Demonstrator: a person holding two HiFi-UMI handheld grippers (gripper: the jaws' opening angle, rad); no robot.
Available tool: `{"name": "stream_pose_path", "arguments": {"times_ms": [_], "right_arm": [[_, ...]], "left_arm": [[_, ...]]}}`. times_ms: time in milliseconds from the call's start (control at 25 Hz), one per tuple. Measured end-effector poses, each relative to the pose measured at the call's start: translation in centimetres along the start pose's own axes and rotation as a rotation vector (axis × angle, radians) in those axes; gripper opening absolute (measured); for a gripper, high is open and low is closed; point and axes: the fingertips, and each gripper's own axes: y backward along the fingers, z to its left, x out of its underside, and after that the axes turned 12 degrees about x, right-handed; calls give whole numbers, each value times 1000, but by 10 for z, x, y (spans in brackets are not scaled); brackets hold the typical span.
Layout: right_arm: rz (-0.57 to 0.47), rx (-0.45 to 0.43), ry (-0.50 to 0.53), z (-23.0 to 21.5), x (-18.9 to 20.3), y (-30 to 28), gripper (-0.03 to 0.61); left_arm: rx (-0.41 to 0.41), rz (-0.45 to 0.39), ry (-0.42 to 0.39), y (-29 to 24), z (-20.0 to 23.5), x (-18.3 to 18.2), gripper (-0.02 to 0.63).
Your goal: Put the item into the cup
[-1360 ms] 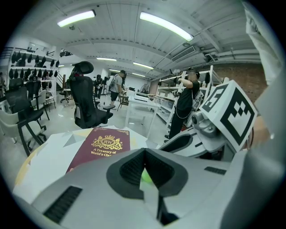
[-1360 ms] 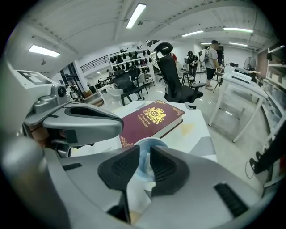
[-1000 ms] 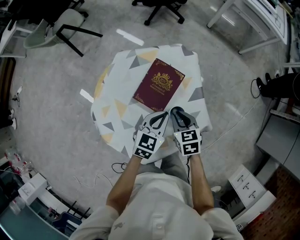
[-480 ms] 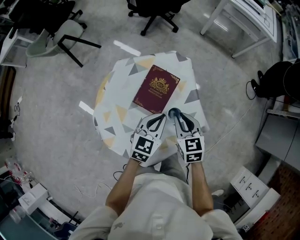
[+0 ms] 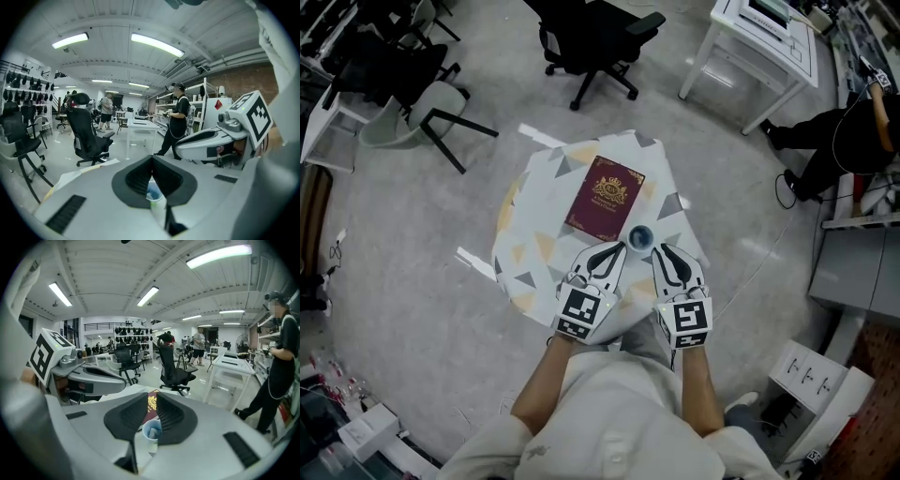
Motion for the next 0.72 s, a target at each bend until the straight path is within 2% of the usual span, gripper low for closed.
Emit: {"name": "stream_pose_path", "arguments": {"times_ms": [360, 720], "right_arm": [[-55, 81, -13, 1, -21, 38, 58], [-75, 123, -12, 10, -28, 56, 57]], "left_arm": [[46, -48, -48, 25, -21, -28, 12], [85, -60, -75, 38, -30, -34, 12]]}}
